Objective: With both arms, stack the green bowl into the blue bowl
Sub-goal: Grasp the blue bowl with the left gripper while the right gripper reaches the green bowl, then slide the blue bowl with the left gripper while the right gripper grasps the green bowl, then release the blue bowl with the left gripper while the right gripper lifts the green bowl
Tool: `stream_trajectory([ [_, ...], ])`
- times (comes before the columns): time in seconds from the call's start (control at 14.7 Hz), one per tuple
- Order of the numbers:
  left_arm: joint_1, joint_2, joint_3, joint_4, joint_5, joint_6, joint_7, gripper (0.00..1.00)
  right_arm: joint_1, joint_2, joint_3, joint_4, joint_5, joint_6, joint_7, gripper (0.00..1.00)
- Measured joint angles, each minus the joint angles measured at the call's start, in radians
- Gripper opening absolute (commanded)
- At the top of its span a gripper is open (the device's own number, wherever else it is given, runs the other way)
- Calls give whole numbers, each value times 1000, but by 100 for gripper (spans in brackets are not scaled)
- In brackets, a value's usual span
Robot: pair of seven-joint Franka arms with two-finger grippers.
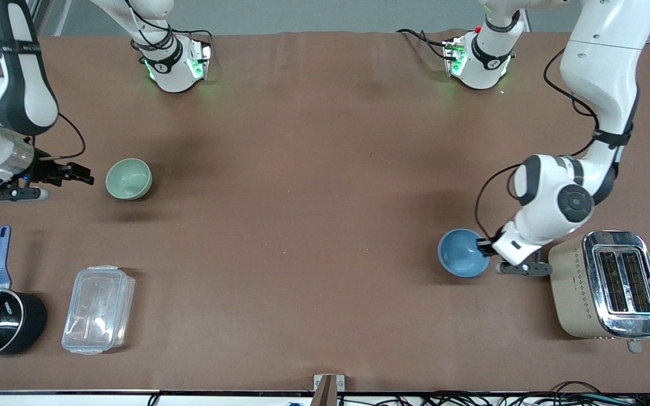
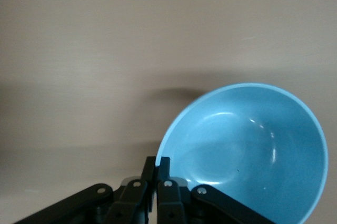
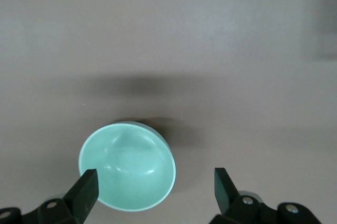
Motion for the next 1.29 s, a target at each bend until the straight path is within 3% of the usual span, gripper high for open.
stream_trajectory([
  [0.27,-38,-55,-175,0,0,-77,-286,1,-14,128,-1,-7,0,62,-3,93],
  [0.54,-202,-55,-207,24,1,-79,-551,0,-23,208,-1,-37,0,125,-10,87],
  [0.61,-248,-49,-207,39,1,-79,-602,0,-24,214,-1,-52,0,136,-11,79],
  [0.82,-370,4,-205,107,1,-80,-728,0,-24,217,0,-74,0,142,-12,22],
  [0.88,-402,33,-202,133,1,-79,-758,0,-24,217,0,-75,0,140,-13,13],
  [1.09,-470,142,-195,224,28,-78,-821,1,-24,217,3,-77,0,126,-14,4],
  [1.29,-491,232,-194,288,82,-61,-867,4,-24,216,4,-77,1,120,-16,4],
])
